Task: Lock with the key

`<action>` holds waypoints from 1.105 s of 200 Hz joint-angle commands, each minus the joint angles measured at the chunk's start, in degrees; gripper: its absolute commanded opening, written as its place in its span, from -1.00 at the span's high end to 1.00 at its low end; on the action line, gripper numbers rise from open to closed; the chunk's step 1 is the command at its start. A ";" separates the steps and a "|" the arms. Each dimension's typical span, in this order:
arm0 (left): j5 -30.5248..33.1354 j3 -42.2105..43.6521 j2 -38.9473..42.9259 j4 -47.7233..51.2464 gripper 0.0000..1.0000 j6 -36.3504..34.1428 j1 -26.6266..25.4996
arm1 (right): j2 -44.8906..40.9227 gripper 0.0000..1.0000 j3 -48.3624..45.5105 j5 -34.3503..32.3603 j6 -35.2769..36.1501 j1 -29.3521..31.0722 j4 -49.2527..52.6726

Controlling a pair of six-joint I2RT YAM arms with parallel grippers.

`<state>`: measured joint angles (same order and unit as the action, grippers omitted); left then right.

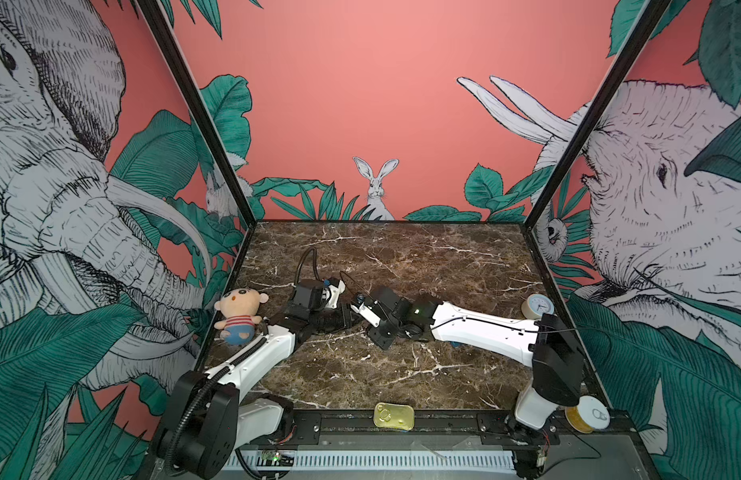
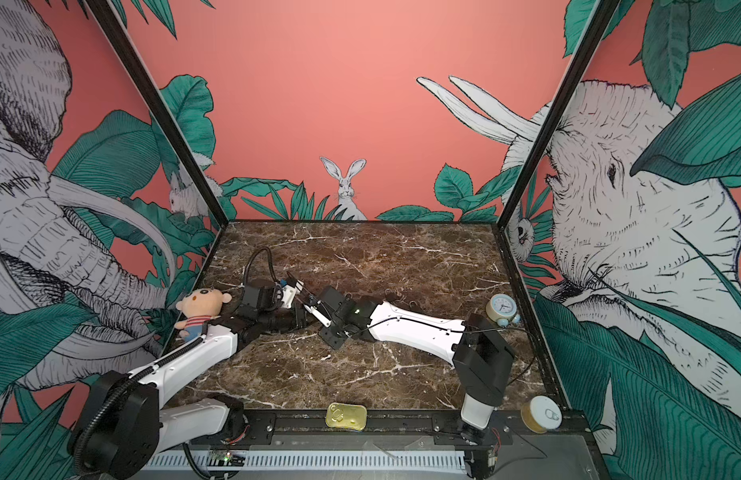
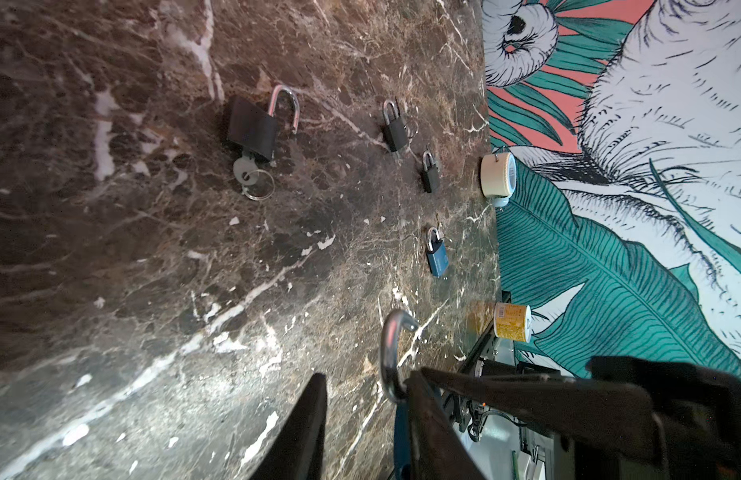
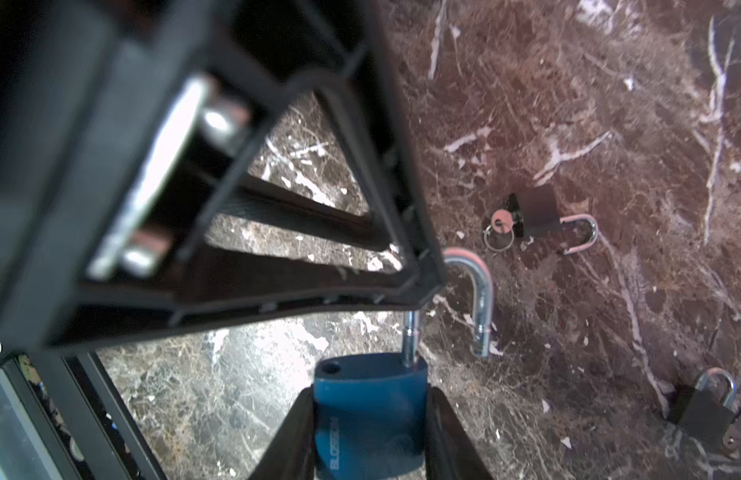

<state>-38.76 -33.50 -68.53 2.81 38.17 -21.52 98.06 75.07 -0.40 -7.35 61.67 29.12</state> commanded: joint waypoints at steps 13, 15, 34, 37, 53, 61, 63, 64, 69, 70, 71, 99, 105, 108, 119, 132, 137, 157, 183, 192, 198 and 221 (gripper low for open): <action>-1.31 -0.17 -1.55 -7.08 0.37 2.74 -1.26 | -2.09 0.56 -1.26 0.13 -0.95 0.20 -1.68; -1.36 -0.17 -1.74 -7.17 0.38 2.84 -1.36 | -2.09 0.56 -1.24 0.14 -0.92 0.20 -1.70; -1.32 0.01 -2.47 -8.70 0.43 3.49 -1.94 | -1.85 0.55 -1.03 0.14 -1.00 0.16 -1.68; -1.32 0.02 -2.55 -8.74 0.44 3.49 -1.99 | -1.89 0.56 -0.98 0.14 -0.92 0.14 -1.63; -1.51 -0.19 -2.80 -8.87 0.46 3.61 -2.12 | -1.92 0.56 -1.03 -0.05 -0.92 0.11 -1.57; -1.61 -0.25 -2.84 -8.87 0.45 3.58 -2.19 | -2.00 0.55 -1.04 -0.04 -0.83 0.07 -1.57; -1.59 -0.28 -2.92 -8.81 0.46 3.60 -2.21 | -2.00 0.56 -1.06 -0.08 -0.82 0.08 -1.54; -1.63 -0.26 -2.97 -8.84 0.46 3.59 -2.21 | -2.00 0.56 -1.06 -0.10 -0.82 0.10 -1.58; -1.58 -0.25 -3.05 -8.95 0.46 3.69 -2.19 | -2.08 0.55 -1.12 -0.12 -0.82 0.11 -1.62; -1.62 -0.25 -3.03 -8.95 0.46 3.72 -2.20 | -2.08 0.56 -1.09 -0.12 -0.82 0.07 -1.62; -1.64 -0.25 -3.06 -8.96 0.46 3.73 -2.21 | -2.08 0.56 -1.08 -0.12 -0.78 0.05 -1.66; -2.06 -0.13 -4.06 -10.04 0.47 4.18 -2.56 | -2.01 0.55 -0.82 -0.12 -0.80 0.11 -1.69; -2.16 -0.24 -4.32 -10.43 0.48 4.31 -2.69 | -2.00 0.56 -0.74 -0.04 -0.76 0.10 -1.69; -2.28 -0.24 -4.48 -10.45 0.48 4.40 -2.73 | -2.00 0.56 -0.72 -0.04 -0.73 0.08 -1.75; -2.41 -0.34 -4.93 -10.72 0.50 4.43 -2.99 | -2.08 0.56 -0.69 -0.12 -0.74 0.10 -1.71; -2.47 -0.52 -5.38 -10.79 0.51 4.33 -3.18 | -2.23 0.56 -0.55 -0.12 -0.73 0.07 -1.88; -2.39 -0.60 -5.53 -10.96 0.52 4.28 -3.24 | -2.26 0.56 -0.47 -0.19 -0.67 0.08 -1.88; -2.45 -0.53 -5.91 -11.24 0.52 4.53 -3.42 | -2.30 0.56 -0.38 -0.12 -0.67 0.08 -1.88; -2.64 -0.74 -6.53 -11.89 0.51 4.72 -3.66 | -2.39 0.56 -0.35 -0.05 -0.71 0.06 -1.82; -2.63 -0.70 -6.79 -12.16 0.50 4.94 -3.78 | -2.35 0.56 -0.32 0.05 -0.71 0.03 -1.75; -2.64 -0.72 -6.84 -12.43 0.50 5.09 -3.81 | -2.36 0.55 -0.27 0.21 -0.79 0.10 -1.87; -2.73 -0.90 -7.52 -13.22 0.49 5.48 -4.13 | -2.47 0.56 -0.31 0.45 -0.91 0.09 -2.13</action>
<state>-40.32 -33.47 -75.55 -7.70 42.89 -24.43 97.69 73.71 -1.32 -8.91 61.06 30.63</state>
